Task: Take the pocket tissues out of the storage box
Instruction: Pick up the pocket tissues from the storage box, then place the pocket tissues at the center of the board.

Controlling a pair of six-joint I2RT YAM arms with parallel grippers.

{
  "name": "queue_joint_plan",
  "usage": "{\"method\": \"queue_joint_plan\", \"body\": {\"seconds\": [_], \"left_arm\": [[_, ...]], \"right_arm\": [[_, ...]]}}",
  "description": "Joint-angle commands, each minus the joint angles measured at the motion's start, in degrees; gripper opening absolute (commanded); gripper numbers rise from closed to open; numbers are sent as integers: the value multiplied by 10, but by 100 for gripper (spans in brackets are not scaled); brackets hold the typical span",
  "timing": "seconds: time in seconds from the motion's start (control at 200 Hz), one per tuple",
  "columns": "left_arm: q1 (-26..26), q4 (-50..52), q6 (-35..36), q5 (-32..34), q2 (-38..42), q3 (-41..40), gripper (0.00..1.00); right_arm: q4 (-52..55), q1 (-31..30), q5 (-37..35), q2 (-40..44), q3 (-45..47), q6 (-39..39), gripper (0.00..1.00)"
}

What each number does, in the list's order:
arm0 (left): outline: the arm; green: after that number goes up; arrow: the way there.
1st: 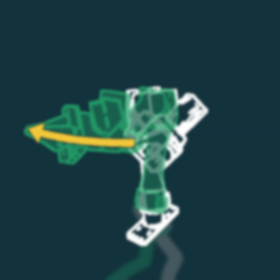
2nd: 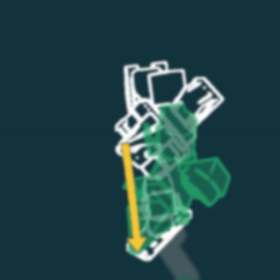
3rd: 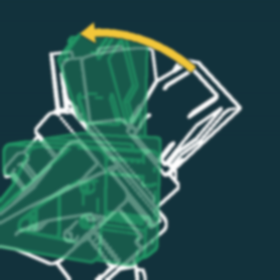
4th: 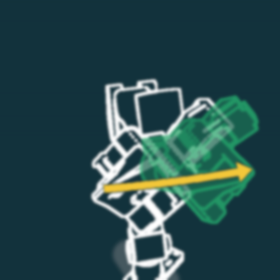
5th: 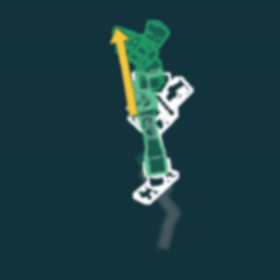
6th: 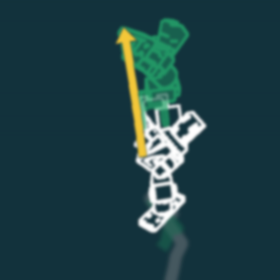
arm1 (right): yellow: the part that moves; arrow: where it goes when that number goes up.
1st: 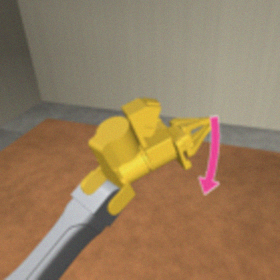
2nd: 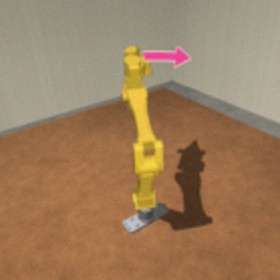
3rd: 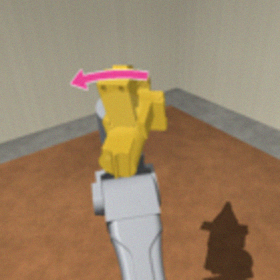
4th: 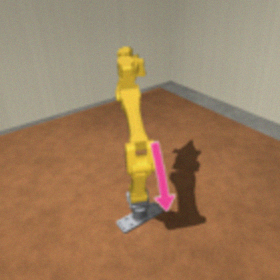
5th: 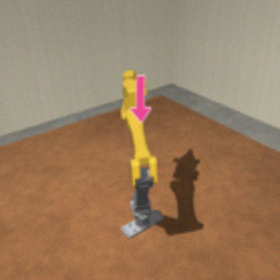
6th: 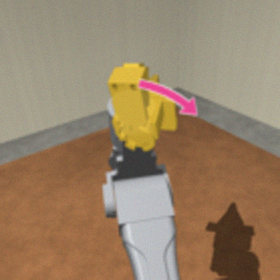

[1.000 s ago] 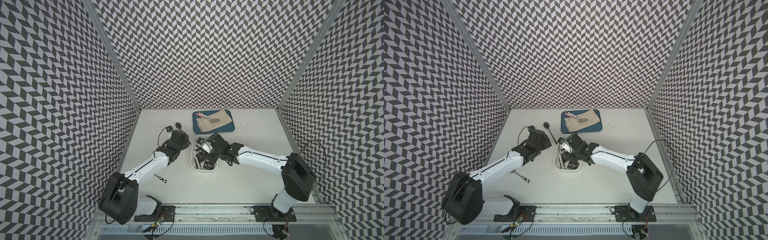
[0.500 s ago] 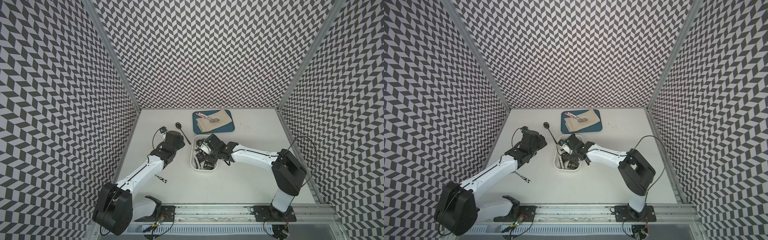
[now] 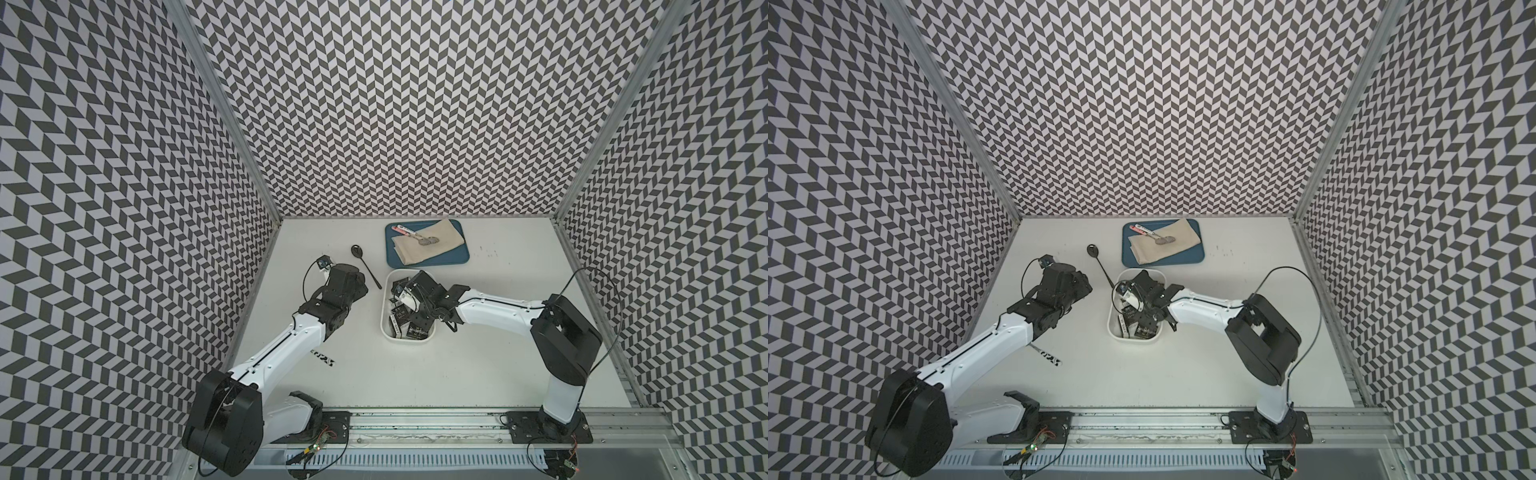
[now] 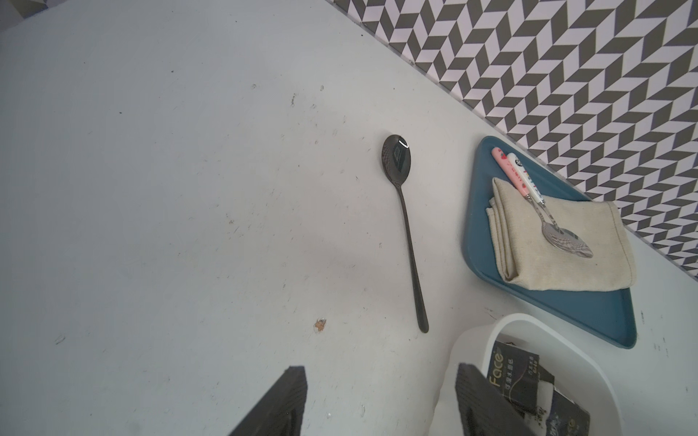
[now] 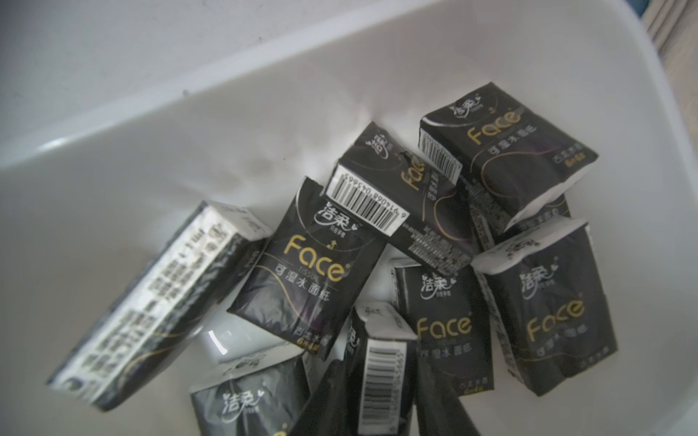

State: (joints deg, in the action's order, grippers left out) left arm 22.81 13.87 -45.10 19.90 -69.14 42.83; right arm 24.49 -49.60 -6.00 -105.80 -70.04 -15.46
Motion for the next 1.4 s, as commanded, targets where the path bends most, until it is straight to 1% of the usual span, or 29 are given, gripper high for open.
{"method": "queue_joint_plan", "body": {"seconds": [0.0,0.035,0.2,0.315,0.391,0.466,0.576,0.606,0.631,0.641,0.666,0.676,0.701,0.706,0.711,0.726,0.821,0.876,0.931,1.026,1.152,1.287,1.397], "left_arm": [[-7,-3,-7,7,19,-5,68],[-7,-4,-8,7,22,-6,68],[-13,-4,-10,10,30,-9,68],[-15,-6,-11,11,31,-14,68],[-16,-8,-13,10,31,-18,68],[-16,-8,-14,9,32,-19,68],[-16,-8,-14,8,38,-22,68],[-16,-8,-14,8,40,-22,68],[-17,-8,-14,8,42,-23,68],[-17,-8,-14,8,43,-24,68],[-17,-8,-14,9,44,-24,68],[-17,-8,-14,9,45,-25,68],[-17,-8,-14,11,46,-26,68],[-17,-9,-14,11,46,-25,68],[-17,-9,-14,11,47,-26,68],[-17,-9,-14,12,48,-27,68],[-17,-9,-15,12,48,-26,68],[-17,-9,-16,11,47,-26,68],[-17,-10,-16,10,46,-26,68],[-17,-11,-17,8,46,-27,67],[-17,-12,-17,8,47,-31,68],[-17,-14,-17,8,47,-33,68],[-17,-16,-17,7,48,-34,68]], "right_arm": [[-10,2,7,2,-9,0,26],[-13,2,10,8,-7,1,24],[-29,8,34,52,2,10,22],[-61,23,80,105,22,24,21],[-92,45,107,144,40,49,21],[-127,86,136,174,60,85,20],[-198,173,225,208,105,149,19],[-220,207,248,215,120,165,19],[-234,220,248,217,131,165,19],[-243,237,248,220,139,165,19],[-254,249,248,222,147,165,19],[-261,263,248,223,154,165,19],[-272,275,256,223,165,165,19],[-276,279,285,223,167,201,19],[-278,282,299,223,169,214,19],[-284,291,316,222,174,229,19],[-297,330,359,202,187,247,19],[-295,340,388,181,184,251,19],[-301,342,400,161,185,257,19],[-300,342,407,122,180,258,20],[-303,343,391,80,175,261,20],[-319,343,385,53,178,268,20],[-322,343,365,38,178,269,21]]}}
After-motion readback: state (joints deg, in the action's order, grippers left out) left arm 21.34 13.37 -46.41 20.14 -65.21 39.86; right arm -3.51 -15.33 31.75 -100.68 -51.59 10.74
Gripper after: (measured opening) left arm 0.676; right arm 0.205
